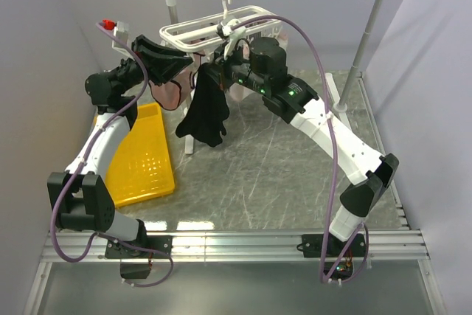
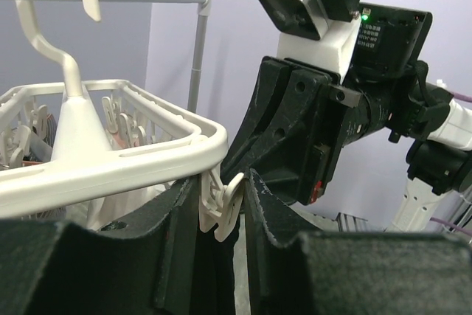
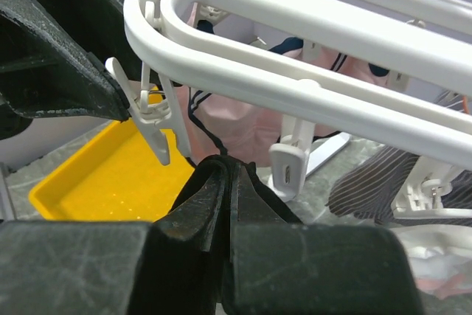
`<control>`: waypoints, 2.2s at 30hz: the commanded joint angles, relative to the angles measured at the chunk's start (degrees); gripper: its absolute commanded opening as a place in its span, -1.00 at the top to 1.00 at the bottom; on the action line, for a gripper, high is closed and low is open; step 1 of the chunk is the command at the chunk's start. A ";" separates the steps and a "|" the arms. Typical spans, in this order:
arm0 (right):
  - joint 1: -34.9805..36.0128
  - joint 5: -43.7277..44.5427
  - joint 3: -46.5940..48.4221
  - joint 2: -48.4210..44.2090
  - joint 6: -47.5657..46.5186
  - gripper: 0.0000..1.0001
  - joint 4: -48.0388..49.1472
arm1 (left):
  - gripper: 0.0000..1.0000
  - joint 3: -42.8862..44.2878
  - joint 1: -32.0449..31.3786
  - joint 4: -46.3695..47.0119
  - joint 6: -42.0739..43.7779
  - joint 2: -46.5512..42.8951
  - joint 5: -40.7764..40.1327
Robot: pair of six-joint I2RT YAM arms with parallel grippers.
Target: Clip the underwear to the hanger
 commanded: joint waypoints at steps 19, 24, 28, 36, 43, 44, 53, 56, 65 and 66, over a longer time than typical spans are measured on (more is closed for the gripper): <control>2.70 3.38 1.58 0.30 4.60 1.00 1.44 | 0.99 -2.85 -0.64 -1.16 2.01 -2.87 -7.06; 3.15 7.15 1.67 0.30 3.63 1.00 1.44 | 0.99 -2.76 -0.64 -1.52 2.09 -2.78 -7.24; 3.67 9.62 1.75 0.39 2.93 1.00 1.44 | 0.99 -2.67 -0.64 -1.78 2.27 -2.87 -7.24; 4.81 10.59 2.72 0.74 3.45 1.00 1.44 | 0.99 -2.41 -0.91 -3.01 3.67 -3.13 -8.11; 5.60 14.01 3.51 1.53 3.46 1.00 1.53 | 0.99 -2.58 -1.17 -3.63 4.29 -3.22 -8.38; 5.69 15.23 3.77 1.71 3.45 1.00 1.27 | 0.99 -2.67 -1.17 -3.63 4.46 -3.31 -8.38; 6.48 20.96 3.34 1.88 2.31 1.00 1.53 | 0.99 -3.02 -1.17 -4.42 5.17 -3.39 -8.47; 6.57 21.31 3.33 1.79 2.92 1.00 1.88 | 0.99 -2.93 -1.35 -4.59 5.69 -3.66 -8.82; 7.80 22.10 3.25 1.88 4.51 1.00 1.18 | 0.99 -3.11 -1.70 -6.61 8.06 -3.83 -11.01; 7.89 22.19 3.07 1.97 4.68 1.00 1.18 | 0.99 -3.11 -1.70 -6.96 8.24 -3.92 -11.19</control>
